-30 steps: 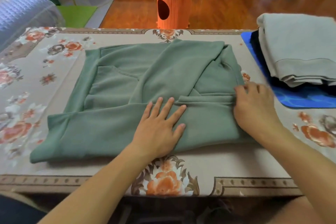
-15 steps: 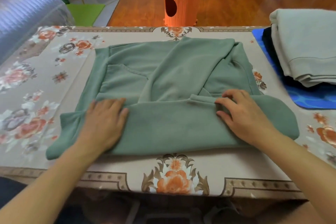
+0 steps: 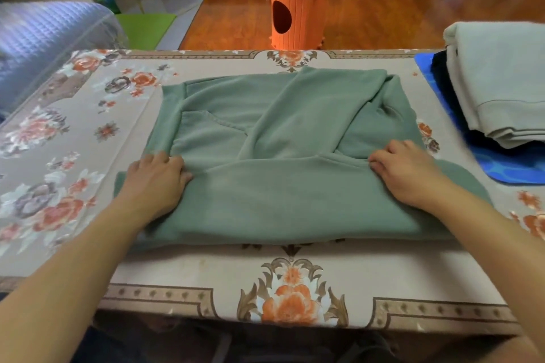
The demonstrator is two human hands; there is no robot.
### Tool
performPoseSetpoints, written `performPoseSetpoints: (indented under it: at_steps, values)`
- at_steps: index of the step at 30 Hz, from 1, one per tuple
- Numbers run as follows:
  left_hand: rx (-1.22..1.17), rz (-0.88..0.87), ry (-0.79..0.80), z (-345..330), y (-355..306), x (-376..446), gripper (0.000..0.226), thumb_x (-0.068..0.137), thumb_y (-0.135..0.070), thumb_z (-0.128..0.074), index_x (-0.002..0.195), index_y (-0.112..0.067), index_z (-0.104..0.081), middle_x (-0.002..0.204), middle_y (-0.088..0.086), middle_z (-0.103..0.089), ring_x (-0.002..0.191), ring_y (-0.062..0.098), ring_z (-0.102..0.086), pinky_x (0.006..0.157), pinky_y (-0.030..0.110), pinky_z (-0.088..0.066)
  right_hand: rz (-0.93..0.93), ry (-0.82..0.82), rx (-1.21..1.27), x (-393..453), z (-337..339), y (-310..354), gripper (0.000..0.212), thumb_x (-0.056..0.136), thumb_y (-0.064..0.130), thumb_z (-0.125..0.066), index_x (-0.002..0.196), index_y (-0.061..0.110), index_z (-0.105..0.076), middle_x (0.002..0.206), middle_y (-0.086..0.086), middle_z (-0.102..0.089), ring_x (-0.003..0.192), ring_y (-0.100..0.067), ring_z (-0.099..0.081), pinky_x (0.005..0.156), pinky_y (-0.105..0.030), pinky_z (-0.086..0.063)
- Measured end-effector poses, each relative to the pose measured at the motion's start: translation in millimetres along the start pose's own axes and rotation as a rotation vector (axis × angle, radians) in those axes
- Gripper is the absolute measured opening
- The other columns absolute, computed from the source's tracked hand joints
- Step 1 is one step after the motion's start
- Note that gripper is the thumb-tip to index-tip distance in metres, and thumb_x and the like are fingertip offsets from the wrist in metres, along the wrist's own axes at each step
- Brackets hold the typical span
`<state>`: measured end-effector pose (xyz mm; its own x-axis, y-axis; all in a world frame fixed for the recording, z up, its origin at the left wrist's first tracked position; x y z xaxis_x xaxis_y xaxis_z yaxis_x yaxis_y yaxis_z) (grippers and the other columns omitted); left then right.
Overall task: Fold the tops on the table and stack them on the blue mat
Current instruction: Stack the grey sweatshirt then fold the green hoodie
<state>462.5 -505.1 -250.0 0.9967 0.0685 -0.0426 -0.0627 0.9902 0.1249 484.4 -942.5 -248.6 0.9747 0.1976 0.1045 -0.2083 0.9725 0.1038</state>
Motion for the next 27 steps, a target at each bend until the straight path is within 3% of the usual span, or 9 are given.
performPoseSetpoints:
  at_steps: [3, 6, 9, 11, 13, 15, 17, 20, 27]
  values:
    - [0.014, 0.043, -0.162, -0.1, -19.3, -9.3, 0.028, 0.098, -0.025, -0.049, 0.117, -0.005, -0.058, 0.119, 0.026, -0.052, 0.11, 0.046, -0.05, 0.102, 0.062, -0.037, -0.058, 0.008, 0.053, -0.7, -14.4, -1.8, 0.023, 0.098, 0.03, -0.056, 0.109, 0.013, -0.068, 0.104, -0.013, -0.059, 0.099, -0.038, -0.05, 0.086, -0.045, -0.041]
    - [-0.248, -0.23, -0.454, 33.4, -88.5, -34.8, 0.045, 0.086, -0.019, -0.05, 0.128, -0.011, -0.061, 0.133, 0.021, -0.055, 0.121, 0.041, -0.049, 0.108, 0.055, -0.035, -0.115, -0.026, 0.124, 0.6, -12.4, 1.2, 0.013, 0.094, 0.026, -0.063, 0.1, 0.015, -0.062, 0.102, -0.01, -0.062, 0.097, -0.035, -0.051, 0.082, -0.043, -0.039]
    - [-0.293, -0.517, -0.177, 29.2, -171.5, -60.4, 0.055, 0.101, -0.051, -0.034, 0.154, -0.034, -0.039, 0.163, 0.009, -0.031, 0.152, 0.036, -0.021, 0.123, 0.055, -0.016, -0.189, 0.028, 0.132, 2.7, -0.3, 7.3, 0.009, 0.093, 0.022, -0.065, 0.095, 0.015, -0.061, 0.101, -0.011, -0.06, 0.099, -0.038, -0.052, 0.084, -0.044, -0.042]
    - [-0.166, -0.501, -0.015, 5.6, -192.7, -61.9, 0.064, 0.101, -0.064, -0.015, 0.161, -0.041, -0.011, 0.171, 0.0, -0.006, 0.157, 0.03, 0.003, 0.125, 0.055, -0.002, -0.154, -0.113, 0.054, -5.2, 13.3, 23.4, 0.01, 0.09, 0.02, -0.068, 0.097, 0.013, -0.066, 0.103, -0.014, -0.059, 0.1, -0.04, -0.052, 0.09, -0.049, -0.043]
    - [-0.134, -0.474, -0.011, -8.5, -193.3, -58.8, 0.066, 0.1, -0.066, -0.011, 0.161, -0.041, -0.005, 0.171, -0.001, -0.001, 0.157, 0.029, 0.006, 0.124, 0.055, -0.001, -0.026, -0.26, 0.002, -23.1, 24.7, 52.8, 0.025, 0.093, 0.029, -0.061, 0.114, 0.016, -0.067, 0.121, -0.012, -0.06, 0.115, -0.039, -0.051, 0.107, -0.054, -0.036]
    - [-0.139, -0.472, -0.011, -12.8, -191.6, -58.2, 0.066, 0.1, -0.066, -0.012, 0.161, -0.04, -0.007, 0.171, -0.001, -0.004, 0.157, 0.03, 0.003, 0.124, 0.056, -0.002, 0.014, -0.054, -0.032, -45.0, 12.6, 66.1, 0.055, 0.098, 0.053, -0.033, 0.143, 0.028, -0.05, 0.154, -0.005, -0.042, 0.143, -0.031, -0.034, 0.12, -0.055, -0.017]
    - [-0.152, -0.477, 0.005, -10.1, -190.4, -57.7, 0.066, 0.1, -0.066, -0.011, 0.161, -0.04, -0.004, 0.171, -0.002, -0.002, 0.157, 0.029, 0.005, 0.125, 0.055, 0.0, -0.155, 0.209, -0.036, -57.4, -4.0, 42.4, 0.079, 0.088, 0.07, -0.003, 0.158, 0.037, -0.018, 0.168, 0.003, -0.011, 0.154, -0.023, -0.006, 0.124, -0.052, -0.003]
    - [-0.146, -0.519, 0.03, -0.8, -174.3, -64.2, 0.065, 0.101, -0.066, -0.005, 0.16, -0.042, 0.002, 0.171, -0.002, 0.005, 0.156, 0.024, 0.014, 0.125, 0.051, 0.005, -0.316, 0.241, 0.013, -53.0, -15.0, 1.1, 0.09, 0.078, 0.074, 0.007, 0.159, 0.037, -0.008, 0.169, 0.004, -0.001, 0.155, -0.02, 0.001, 0.125, -0.046, 0.0]
    - [-0.142, -0.099, 0.105, -24.5, -30.7, -77.7, 0.079, 0.089, -0.077, 0.008, 0.16, -0.043, 0.002, 0.17, 0.001, 0.004, 0.157, 0.024, 0.006, 0.127, 0.046, -0.006, -0.315, 0.256, -0.021, -51.9, -13.4, 5.2, 0.092, 0.078, 0.075, 0.005, 0.16, 0.035, -0.009, 0.169, 0.003, -0.003, 0.155, -0.021, 0.0, 0.124, -0.045, 0.0]
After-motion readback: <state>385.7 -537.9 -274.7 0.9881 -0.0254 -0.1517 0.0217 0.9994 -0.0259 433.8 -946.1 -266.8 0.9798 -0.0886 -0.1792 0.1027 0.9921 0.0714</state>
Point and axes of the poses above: each hand's wrist, its own x-axis towards the middle knuckle, its own z-axis out of the back of the hand, y = z × x, the point moved 3 cm from there along x, towards the middle knuckle
